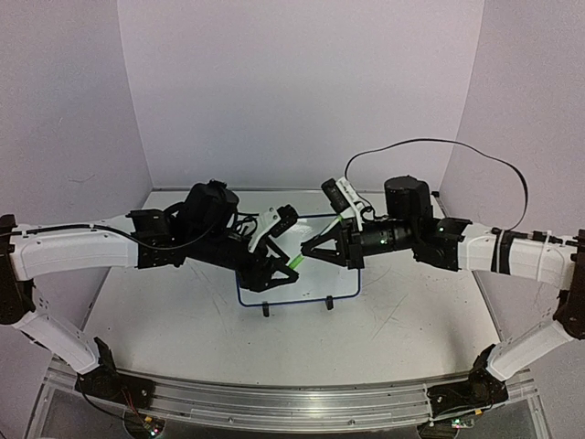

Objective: Write a sentence on the whiteboard
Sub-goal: Pass from the left arm to the right, then hold the pen cap from the whiteboard marker.

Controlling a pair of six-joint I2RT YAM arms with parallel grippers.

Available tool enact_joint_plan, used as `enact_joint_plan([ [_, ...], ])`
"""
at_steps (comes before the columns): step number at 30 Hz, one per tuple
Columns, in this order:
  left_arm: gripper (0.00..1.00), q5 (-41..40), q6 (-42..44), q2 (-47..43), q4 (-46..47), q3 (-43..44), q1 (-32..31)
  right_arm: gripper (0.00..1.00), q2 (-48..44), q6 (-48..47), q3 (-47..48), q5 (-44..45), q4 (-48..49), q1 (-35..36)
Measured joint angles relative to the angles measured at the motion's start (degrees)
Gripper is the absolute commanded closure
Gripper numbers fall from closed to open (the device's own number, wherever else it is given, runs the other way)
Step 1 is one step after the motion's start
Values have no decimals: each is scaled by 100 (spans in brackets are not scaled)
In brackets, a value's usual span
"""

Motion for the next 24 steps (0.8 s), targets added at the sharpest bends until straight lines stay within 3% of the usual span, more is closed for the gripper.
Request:
enact_joint_plan([
  [9, 37, -59, -676, -619, 1170, -619, 62, 100, -372, 726, -183, 245, 561, 0],
  [24, 60, 316, -768, -200, 1560, -565, 62, 100, -324, 1027, -183, 212, 721, 0],
])
